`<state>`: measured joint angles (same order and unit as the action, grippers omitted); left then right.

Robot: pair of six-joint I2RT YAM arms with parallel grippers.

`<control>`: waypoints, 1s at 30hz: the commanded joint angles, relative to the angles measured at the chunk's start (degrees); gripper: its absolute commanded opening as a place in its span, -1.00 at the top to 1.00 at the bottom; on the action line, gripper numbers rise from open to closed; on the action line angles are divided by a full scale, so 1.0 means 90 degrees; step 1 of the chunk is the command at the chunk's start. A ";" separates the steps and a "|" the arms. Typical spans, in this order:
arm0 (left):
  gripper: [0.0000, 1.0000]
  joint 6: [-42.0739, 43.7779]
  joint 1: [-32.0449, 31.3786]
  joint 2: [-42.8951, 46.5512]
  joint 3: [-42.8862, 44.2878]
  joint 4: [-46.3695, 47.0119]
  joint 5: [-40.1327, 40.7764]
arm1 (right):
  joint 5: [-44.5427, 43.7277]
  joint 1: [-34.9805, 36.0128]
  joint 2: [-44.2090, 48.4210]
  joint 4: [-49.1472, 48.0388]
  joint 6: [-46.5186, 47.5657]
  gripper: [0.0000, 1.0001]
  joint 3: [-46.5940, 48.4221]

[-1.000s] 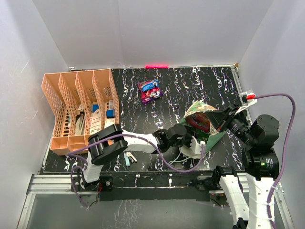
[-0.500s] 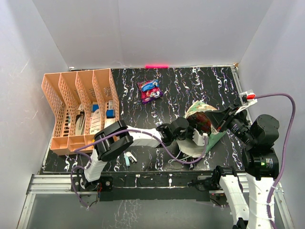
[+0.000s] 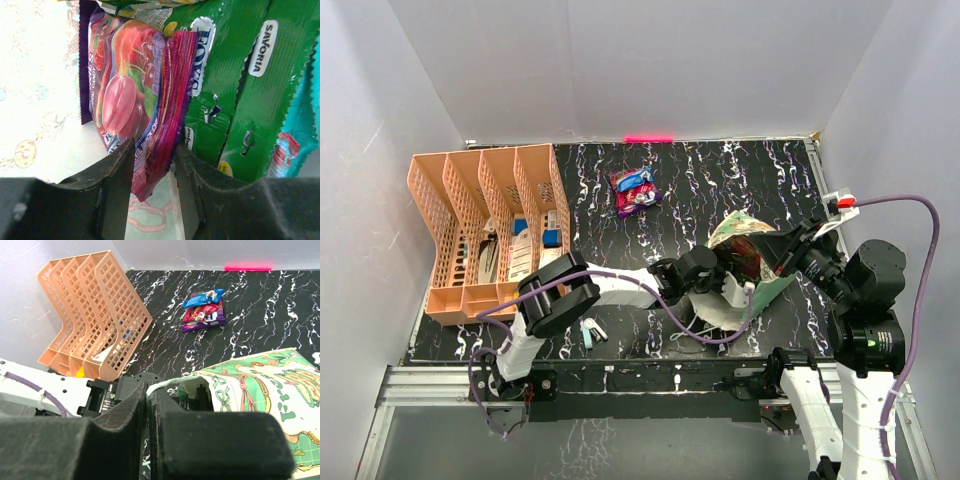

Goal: Take the snacks out of the paper bag
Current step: Take out the snack from the paper bag.

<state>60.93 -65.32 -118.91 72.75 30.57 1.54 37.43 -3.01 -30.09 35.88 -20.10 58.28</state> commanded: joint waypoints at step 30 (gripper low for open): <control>1.00 -0.0604 0.0168 0.0330 0.0344 0.0568 0.0305 | -0.0109 0.0031 0.0059 -0.0432 0.0015 0.85 0.0262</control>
<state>59.72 -64.29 -124.11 78.26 35.03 5.80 36.34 -3.01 -30.41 36.21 -20.01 58.28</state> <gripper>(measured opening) 0.010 0.078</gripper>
